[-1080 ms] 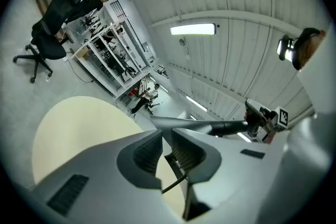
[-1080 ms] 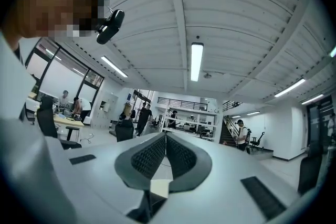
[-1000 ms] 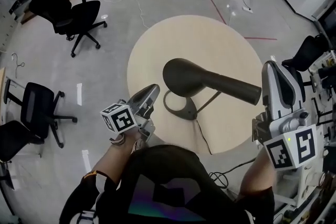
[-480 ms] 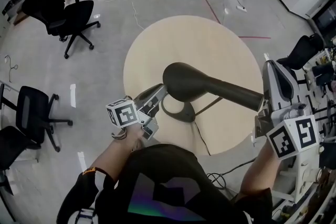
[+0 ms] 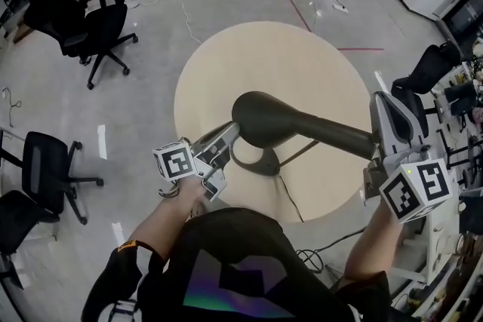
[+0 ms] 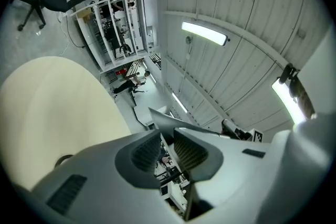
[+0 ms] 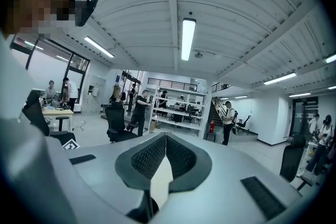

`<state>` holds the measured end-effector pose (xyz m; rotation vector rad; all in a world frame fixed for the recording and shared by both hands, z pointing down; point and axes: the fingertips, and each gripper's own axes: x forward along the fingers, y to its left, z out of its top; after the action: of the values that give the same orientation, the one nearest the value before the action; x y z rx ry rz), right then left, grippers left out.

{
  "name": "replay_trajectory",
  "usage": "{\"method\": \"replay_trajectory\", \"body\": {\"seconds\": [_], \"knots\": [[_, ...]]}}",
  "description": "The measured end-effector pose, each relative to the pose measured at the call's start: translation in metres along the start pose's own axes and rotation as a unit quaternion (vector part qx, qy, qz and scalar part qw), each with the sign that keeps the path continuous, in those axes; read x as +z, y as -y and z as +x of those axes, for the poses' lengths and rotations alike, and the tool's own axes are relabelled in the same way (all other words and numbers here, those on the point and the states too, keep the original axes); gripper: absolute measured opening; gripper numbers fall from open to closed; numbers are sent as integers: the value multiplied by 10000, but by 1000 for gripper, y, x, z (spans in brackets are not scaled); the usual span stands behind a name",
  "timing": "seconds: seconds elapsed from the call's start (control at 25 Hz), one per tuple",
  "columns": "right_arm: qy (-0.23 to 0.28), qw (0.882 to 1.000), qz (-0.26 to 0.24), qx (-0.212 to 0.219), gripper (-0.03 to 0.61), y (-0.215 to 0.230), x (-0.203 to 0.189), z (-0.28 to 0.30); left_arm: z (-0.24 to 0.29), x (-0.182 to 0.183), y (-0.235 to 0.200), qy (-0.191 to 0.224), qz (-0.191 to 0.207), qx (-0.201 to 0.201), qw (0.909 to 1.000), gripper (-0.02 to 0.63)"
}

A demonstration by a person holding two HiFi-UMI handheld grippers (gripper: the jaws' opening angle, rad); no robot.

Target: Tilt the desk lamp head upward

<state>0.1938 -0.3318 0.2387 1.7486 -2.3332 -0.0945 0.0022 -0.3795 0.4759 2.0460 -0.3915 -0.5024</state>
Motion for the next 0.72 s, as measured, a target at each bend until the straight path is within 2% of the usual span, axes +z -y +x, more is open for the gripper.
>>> {"method": "replay_trajectory", "body": {"seconds": [0.4,0.6,0.72], "knots": [[-62,9998,191,-17,14,-2,-14,-6,0,0,7,62,-590,14,9982,110],[43,9987,494,-68,14,-1,-25,-13,0,21,17,18,191,-48,9998,107],[106,9977,659,-147,14,2,-30,-16,0,32,24,-27,402,-52,9992,106]]}}
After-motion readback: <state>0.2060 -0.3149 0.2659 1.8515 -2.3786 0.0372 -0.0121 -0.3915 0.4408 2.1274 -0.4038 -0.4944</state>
